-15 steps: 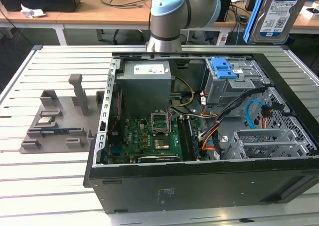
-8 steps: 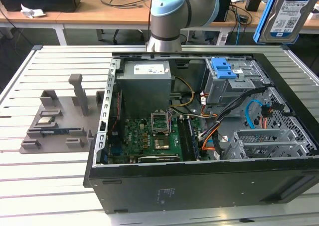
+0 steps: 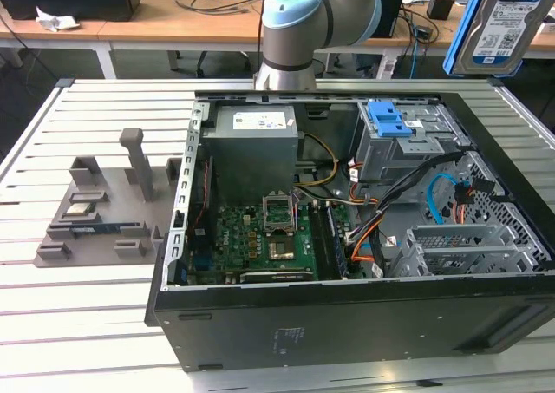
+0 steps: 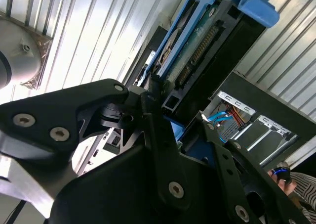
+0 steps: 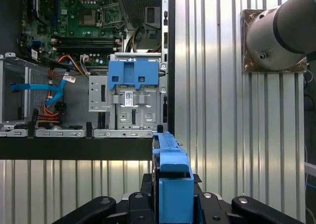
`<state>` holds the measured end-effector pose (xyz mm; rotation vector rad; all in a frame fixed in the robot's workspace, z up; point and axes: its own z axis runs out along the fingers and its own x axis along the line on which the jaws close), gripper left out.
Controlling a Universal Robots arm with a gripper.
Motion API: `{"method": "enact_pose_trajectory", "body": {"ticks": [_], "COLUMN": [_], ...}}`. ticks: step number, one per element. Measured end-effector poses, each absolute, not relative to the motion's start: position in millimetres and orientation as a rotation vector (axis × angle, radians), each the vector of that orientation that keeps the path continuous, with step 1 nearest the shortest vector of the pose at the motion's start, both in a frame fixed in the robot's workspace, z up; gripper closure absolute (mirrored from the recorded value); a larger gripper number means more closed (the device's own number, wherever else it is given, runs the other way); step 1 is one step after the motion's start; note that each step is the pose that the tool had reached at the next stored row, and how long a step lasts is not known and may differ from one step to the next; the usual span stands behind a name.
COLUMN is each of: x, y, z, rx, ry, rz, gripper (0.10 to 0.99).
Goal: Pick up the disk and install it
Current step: 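Pick up the disk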
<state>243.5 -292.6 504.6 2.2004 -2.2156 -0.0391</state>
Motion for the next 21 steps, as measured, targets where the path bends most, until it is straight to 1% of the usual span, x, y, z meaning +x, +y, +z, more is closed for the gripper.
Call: {"method": "enact_pose_trajectory", "body": {"ticks": [4, 21], "x": [243, 243], "y": [-295, -330], "z": [505, 504], "rx": [2.2, 2.199], "ry": [-2.216, -2.214], "rz": [-0.039, -0.035], "gripper": [0.722, 0.722]}}
